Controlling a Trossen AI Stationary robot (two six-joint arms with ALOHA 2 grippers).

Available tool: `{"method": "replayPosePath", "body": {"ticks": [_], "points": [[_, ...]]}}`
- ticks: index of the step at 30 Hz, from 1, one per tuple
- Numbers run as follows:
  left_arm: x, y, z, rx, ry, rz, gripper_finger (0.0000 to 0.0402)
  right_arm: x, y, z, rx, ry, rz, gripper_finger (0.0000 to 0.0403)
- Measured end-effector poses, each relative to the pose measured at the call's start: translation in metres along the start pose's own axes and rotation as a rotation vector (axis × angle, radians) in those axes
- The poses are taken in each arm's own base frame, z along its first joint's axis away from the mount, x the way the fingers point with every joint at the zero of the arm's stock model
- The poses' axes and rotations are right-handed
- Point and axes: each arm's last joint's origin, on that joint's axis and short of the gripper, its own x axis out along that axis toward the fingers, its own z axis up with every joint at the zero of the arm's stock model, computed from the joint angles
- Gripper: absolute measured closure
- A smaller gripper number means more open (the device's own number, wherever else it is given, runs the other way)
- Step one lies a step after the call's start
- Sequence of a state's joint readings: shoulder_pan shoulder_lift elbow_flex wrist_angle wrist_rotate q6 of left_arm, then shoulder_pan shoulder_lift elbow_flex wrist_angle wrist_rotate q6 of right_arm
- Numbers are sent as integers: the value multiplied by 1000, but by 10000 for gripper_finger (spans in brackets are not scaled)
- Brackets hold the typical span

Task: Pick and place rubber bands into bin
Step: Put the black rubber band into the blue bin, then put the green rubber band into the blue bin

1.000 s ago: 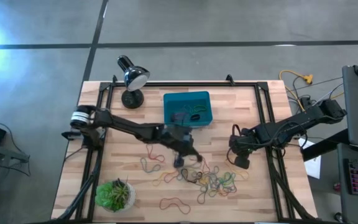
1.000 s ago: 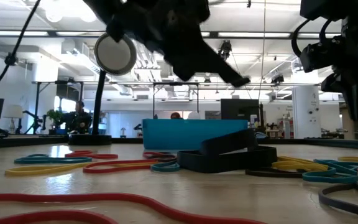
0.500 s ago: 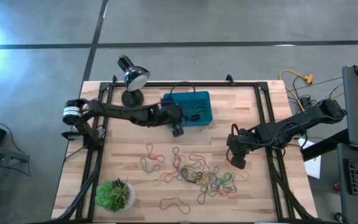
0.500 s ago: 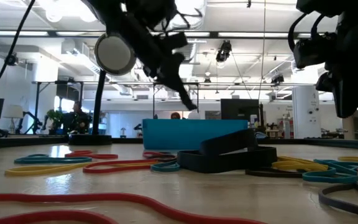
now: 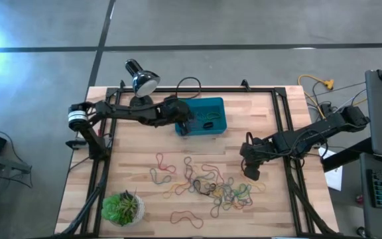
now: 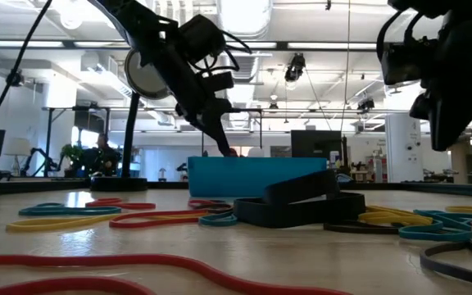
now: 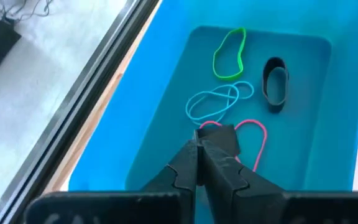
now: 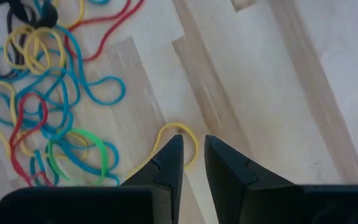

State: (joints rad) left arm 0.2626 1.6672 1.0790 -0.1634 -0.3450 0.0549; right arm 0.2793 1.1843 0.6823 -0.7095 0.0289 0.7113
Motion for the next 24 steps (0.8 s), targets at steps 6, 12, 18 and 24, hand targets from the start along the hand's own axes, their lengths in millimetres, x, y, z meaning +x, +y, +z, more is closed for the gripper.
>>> {"method": "replayPosePath", "body": {"ticks": [6, 12, 18, 24], "points": [[0, 0, 0, 35, 2, -1, 343, 0, 1, 3, 5, -45, -7, 346], [0, 0, 0, 36, 3, -1, 298, 0, 2, 5, -4, -71, -5, 346], [-20, -3, 5, 41, -23, -100, 284, 1, 2, 3, -20, -58, 7, 346], [-65, -8, 20, 48, -147, -282, 283, 15, 1, -9, -130, -51, 36, 346]]}}
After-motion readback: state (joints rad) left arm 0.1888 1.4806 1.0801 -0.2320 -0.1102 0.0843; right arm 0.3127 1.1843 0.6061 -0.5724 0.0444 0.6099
